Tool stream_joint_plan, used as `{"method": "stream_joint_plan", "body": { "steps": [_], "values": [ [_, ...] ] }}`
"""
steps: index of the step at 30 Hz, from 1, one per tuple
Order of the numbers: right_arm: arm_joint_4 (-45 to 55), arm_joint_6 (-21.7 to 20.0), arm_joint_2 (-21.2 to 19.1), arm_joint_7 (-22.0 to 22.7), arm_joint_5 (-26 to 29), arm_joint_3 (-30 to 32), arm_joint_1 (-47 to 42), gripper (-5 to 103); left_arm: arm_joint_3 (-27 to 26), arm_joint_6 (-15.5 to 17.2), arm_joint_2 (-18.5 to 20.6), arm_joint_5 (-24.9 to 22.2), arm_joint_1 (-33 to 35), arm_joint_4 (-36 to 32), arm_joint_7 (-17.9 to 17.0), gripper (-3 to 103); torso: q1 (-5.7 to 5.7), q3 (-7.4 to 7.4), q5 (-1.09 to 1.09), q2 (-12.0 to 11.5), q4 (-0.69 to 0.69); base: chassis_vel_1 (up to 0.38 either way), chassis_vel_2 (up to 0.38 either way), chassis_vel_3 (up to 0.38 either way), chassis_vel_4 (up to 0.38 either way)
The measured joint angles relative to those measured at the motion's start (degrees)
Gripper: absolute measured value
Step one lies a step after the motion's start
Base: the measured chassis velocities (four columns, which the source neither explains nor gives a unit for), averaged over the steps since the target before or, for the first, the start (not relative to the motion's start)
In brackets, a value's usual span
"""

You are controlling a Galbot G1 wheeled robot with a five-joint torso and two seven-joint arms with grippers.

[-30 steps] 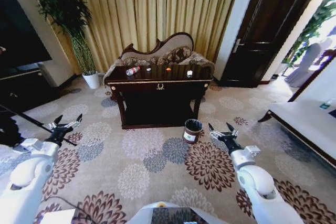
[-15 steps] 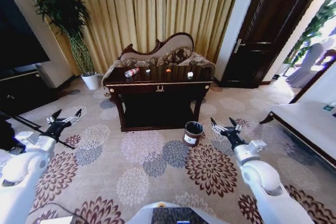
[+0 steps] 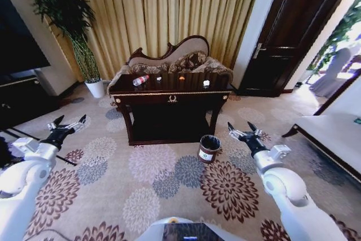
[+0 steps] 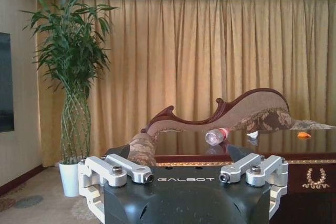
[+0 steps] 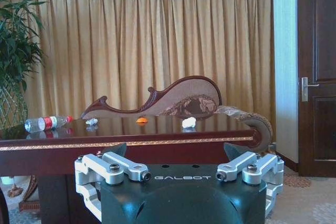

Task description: Move to the front of the table and place the trash on the table into the trash bin.

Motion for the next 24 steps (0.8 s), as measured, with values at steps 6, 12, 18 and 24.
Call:
{"method": "stream_joint_plan", "body": {
  "steps": [6, 12, 18, 24],
  "values": [
    [-0.6, 0.0, 0.4, -0.4, -0.2, -0.4, 0.6, 100, -0.1, 0.1, 0.5, -0.2, 0.0, 0.0, -0.2, 100, 0.00, 0.00, -0.01, 0.0, -0.01, -0.188, 0.154, 0.177, -0.162],
    [-1.3, 0.1, 0.6, -0.9, -0.4, -0.7, 0.8, 100, 0.0, 0.2, 0.6, -0.2, -0.1, 0.1, -0.2, 100, 0.01, 0.01, 0.00, 0.0, 0.00, -0.197, 0.200, 0.217, -0.201],
    [-1.6, 0.1, 0.5, -1.3, -0.4, -1.0, 1.1, 100, 0.2, 0.1, 0.1, 0.0, 0.1, 0.2, -0.2, 100, 0.01, 0.01, 0.00, 0.0, 0.00, -0.209, 0.207, 0.191, -0.210],
    [-1.7, 0.1, 0.6, -1.7, -0.4, -1.2, 1.3, 100, 0.2, 0.1, 0.0, -0.1, 0.1, 0.1, -0.3, 100, 0.00, 0.00, -0.02, 0.0, -0.01, -0.198, 0.207, 0.195, -0.214]
  ]
}}
